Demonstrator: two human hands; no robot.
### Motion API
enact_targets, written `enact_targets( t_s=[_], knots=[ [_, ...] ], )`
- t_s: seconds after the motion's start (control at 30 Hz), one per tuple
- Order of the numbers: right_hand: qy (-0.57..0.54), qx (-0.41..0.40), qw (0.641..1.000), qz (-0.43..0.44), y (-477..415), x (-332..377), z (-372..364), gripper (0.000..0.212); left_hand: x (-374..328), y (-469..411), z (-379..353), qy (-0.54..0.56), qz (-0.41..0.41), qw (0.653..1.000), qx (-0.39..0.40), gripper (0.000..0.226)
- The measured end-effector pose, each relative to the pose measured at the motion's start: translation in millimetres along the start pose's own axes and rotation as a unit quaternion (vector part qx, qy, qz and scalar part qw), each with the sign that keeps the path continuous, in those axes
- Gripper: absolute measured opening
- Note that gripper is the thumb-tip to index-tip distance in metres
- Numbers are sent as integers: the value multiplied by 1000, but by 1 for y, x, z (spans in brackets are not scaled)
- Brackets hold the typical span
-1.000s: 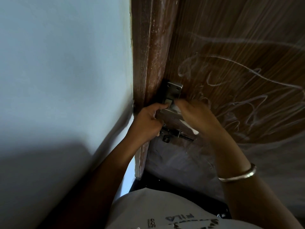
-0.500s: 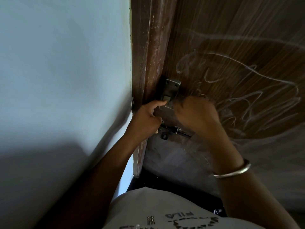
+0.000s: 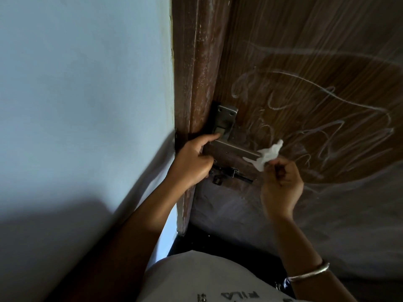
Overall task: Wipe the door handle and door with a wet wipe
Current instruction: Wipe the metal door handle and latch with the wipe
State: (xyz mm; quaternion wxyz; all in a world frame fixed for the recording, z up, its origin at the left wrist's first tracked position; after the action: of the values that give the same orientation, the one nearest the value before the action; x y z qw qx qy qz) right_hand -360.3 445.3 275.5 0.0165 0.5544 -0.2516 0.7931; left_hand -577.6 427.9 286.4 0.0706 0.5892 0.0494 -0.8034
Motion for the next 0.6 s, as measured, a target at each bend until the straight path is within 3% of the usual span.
enact_targets(
  t_s=[0.1, 0.17, 0.27, 0.33, 0.47, 0.6],
  knots=[
    [-20, 5, 1000, -7, 21, -17, -13, 20, 1, 1, -1, -9, -3, 1000, 9, 59],
    [17, 55, 996, 74, 38, -12, -32, 27, 2, 1, -1, -22, -2, 1000, 11, 60],
    [95, 170, 957, 214, 53, 0, -69, 47, 5, 1, -3, -49, 2, 999, 16, 64],
    [122, 204, 939, 247, 51, 7, -89, 52, 6, 2, -4, -70, -3, 997, 20, 66],
    [208, 191, 910, 303, 38, 14, -117, 53, 6, 3, -4, -105, -24, 994, 18, 70],
    [307, 185, 892, 277, 39, 7, -120, 53, 5, 4, -2, -117, -22, 993, 18, 73]
  ],
)
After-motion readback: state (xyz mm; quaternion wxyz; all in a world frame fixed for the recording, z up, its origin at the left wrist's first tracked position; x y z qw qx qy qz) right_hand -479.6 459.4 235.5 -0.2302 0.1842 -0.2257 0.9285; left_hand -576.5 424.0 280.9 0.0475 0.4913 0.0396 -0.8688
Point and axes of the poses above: each hand's wrist, its own y-axis away from the middle knuckle, its own z-axis out of the back of the hand, x = y × z, the point moved 6 cm from there along -y, towards the middle knuckle
